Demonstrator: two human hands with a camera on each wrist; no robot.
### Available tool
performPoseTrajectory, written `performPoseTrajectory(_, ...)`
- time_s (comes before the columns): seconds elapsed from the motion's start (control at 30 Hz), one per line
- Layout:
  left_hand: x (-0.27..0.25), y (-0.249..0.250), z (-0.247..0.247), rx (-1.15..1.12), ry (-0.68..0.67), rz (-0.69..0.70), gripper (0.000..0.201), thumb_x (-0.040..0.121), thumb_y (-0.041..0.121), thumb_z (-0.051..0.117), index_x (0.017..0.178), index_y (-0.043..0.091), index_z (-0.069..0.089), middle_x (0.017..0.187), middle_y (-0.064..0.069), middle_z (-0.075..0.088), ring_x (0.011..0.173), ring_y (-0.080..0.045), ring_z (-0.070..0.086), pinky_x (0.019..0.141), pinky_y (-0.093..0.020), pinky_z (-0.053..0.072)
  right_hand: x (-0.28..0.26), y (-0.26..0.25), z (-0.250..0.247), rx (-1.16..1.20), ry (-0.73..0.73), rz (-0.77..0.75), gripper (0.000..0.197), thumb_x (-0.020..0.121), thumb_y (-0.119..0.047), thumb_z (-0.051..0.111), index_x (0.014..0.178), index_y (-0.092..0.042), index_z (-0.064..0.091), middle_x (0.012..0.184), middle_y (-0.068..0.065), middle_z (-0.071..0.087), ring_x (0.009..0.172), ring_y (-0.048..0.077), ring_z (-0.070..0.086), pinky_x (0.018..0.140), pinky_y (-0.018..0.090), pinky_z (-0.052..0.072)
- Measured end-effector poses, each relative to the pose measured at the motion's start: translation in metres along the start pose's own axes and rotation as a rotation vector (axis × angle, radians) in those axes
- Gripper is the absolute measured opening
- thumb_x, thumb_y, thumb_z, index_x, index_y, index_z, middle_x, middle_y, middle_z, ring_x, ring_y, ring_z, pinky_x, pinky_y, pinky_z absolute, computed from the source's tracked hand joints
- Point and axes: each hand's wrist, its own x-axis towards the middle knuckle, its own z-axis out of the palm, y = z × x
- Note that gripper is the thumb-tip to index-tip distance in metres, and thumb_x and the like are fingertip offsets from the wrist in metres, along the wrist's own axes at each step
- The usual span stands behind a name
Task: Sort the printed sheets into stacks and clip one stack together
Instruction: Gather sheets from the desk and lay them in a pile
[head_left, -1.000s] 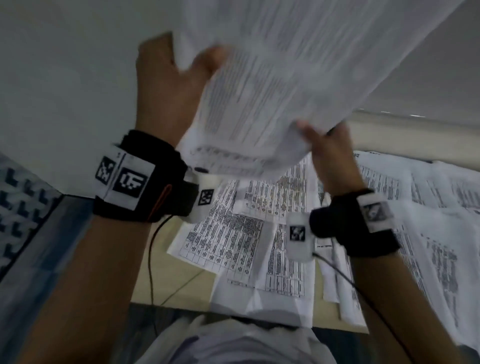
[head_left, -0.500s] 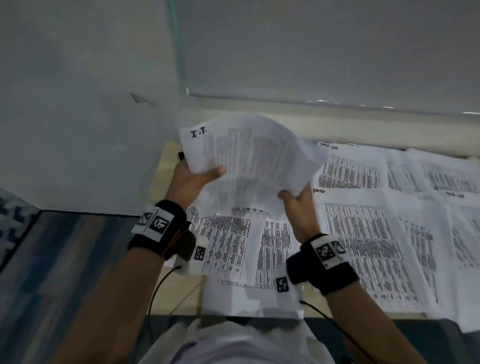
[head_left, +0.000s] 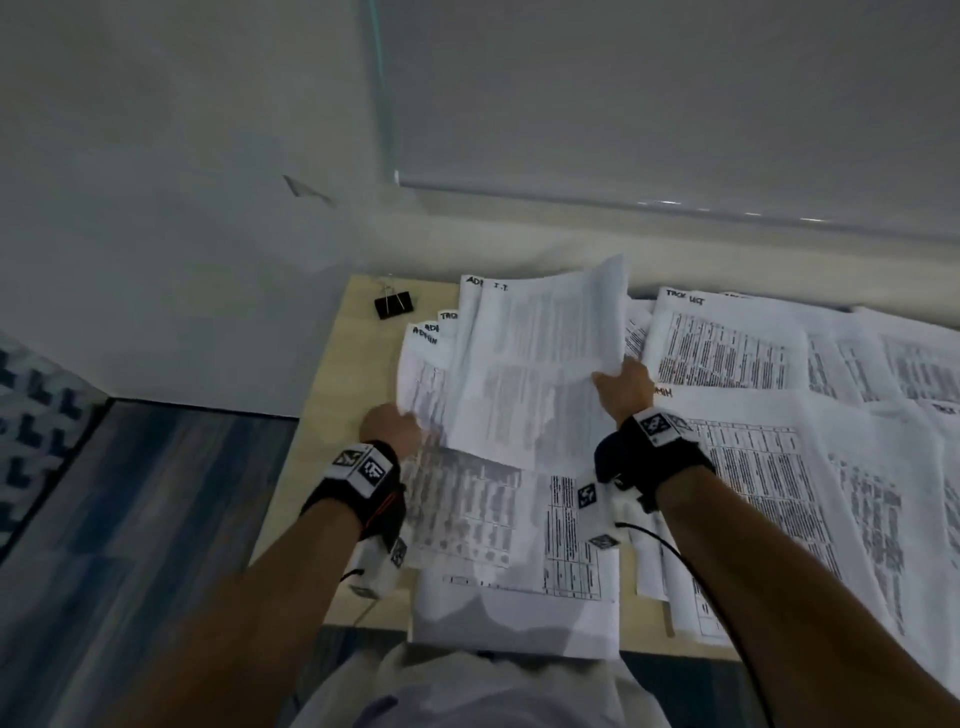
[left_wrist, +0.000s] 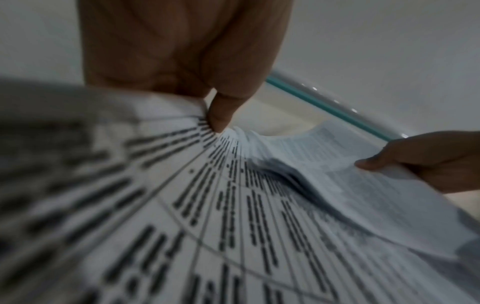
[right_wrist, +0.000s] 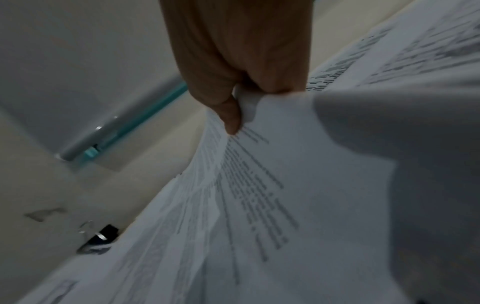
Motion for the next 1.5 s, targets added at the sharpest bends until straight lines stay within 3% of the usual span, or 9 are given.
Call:
performPoseTrajectory(0.2,-0.008,0.001,0.014,-0.053,-0.023,-0.021,0.037,0.096,0.009,0.038,0.124,-0.011,0.051,0.131,-0.026,0.054,0.12,-0.036,0.054,0.097,-0.036,0.045,-0.022,0.02,-0.038,0.126,0.154,-0.036,0.036,0.087,-0.004,0.052,0.121,0.006,0.049,0.122,0.026,0.059,0.109,0.037,0.058,0.088,0.038,0.048)
performPoseTrajectory(0.3,-0.002,0.002,0.017,-0.142,0.0,-0.07,0.028,0.094,0.007,0.038,0.1,-0.01,0.059,0.114,-0.025,0.058,0.106,-0.035,0.058,0.089,-0.035,0.047,-0.035,0.062,-0.046,0.197,0.029,0.138,0.026,0.078,-0.001,0.056,0.104,0.001,0.053,0.093,0.021,0.06,0.081,0.031,0.057,0.059,0.037,0.054)
performPoseTrajectory(0.37,-0.002,0.01,0.024,-0.202,0.013,-0.097,0.037,0.094,0.012,0.039,0.125,-0.009,0.045,0.136,-0.025,0.044,0.121,-0.037,0.048,0.102,-0.039,0.041,-0.045,0.077,-0.035,0.124,-0.087,0.188,0.031,0.072,-0.002,0.059,0.101,0.007,0.053,0.088,0.021,0.058,0.081,0.028,0.055,0.049,0.024,0.049)
performPoseTrajectory(0.57,-0.005,0.032,0.042,-0.249,-0.034,-0.133,0.071,0.094,0.041,0.042,0.145,0.0,0.017,0.152,-0.017,0.018,0.137,-0.034,0.027,0.115,-0.041,0.027,-0.071,0.039,0.02,-0.196,-0.209,0.172,0.037,0.082,-0.009,0.052,0.118,-0.001,0.049,0.124,0.018,0.048,0.121,0.034,0.043,0.102,0.043,0.037)
performPoseTrajectory(0.8,0.009,0.015,0.034,-0.262,-0.127,-0.111,0.048,0.096,0.021,0.045,0.135,-0.007,0.042,0.141,-0.028,0.044,0.129,-0.039,0.044,0.106,-0.038,0.039,-0.144,-0.016,0.051,-0.407,-0.242,-0.462,0.039,0.086,-0.015,0.037,0.125,-0.013,0.039,0.124,0.014,0.046,0.108,0.037,0.05,0.085,0.046,0.047)
performPoseTrajectory(1.07,0.009,0.007,0.038,-0.403,-0.074,-0.072,0.053,0.095,0.01,0.043,0.144,-0.005,0.027,0.15,-0.019,0.034,0.133,-0.031,0.04,0.112,-0.035,0.034,-0.068,0.011,0.028,-0.251,-0.197,0.1,0.045,0.086,-0.01,0.046,0.13,-0.006,0.037,0.141,0.019,0.032,0.131,0.038,0.028,0.106,0.051,0.031)
performPoseTrajectory(1.23,0.004,0.005,0.025,-0.544,-0.098,-0.042,0.052,0.093,0.015,0.052,0.139,-0.001,0.033,0.135,-0.013,0.045,0.121,-0.027,0.047,0.092,-0.033,0.045,-0.083,-0.004,0.03,0.107,-0.269,-0.137,0.035,0.082,0.006,0.043,0.105,-0.015,0.028,0.092,0.011,0.053,0.079,0.027,0.054,0.065,0.033,0.044)
performPoseTrajectory(1.33,-0.008,0.008,-0.006,-0.68,0.012,0.109,0.013,0.092,0.006,0.051,0.098,0.008,0.062,0.095,-0.003,0.057,0.09,-0.022,0.054,0.07,-0.027,0.047,-0.089,-0.033,0.008,0.26,-0.086,-0.342,0.045,0.083,0.007,0.05,0.119,-0.015,0.034,0.095,0.004,0.058,0.081,0.023,0.059,0.071,0.033,0.051)
performPoseTrajectory(1.5,-0.06,0.069,-0.092,-0.979,0.293,0.679,0.034,0.092,0.001,0.05,0.125,0.007,0.054,0.114,-0.001,0.059,0.106,-0.016,0.058,0.089,-0.024,0.049,-0.097,-0.089,-0.064,0.446,0.264,-0.645,0.03,0.087,-0.001,0.055,0.115,0.003,0.047,0.083,-0.012,0.053,0.067,-0.014,0.055,0.058,0.005,0.045)
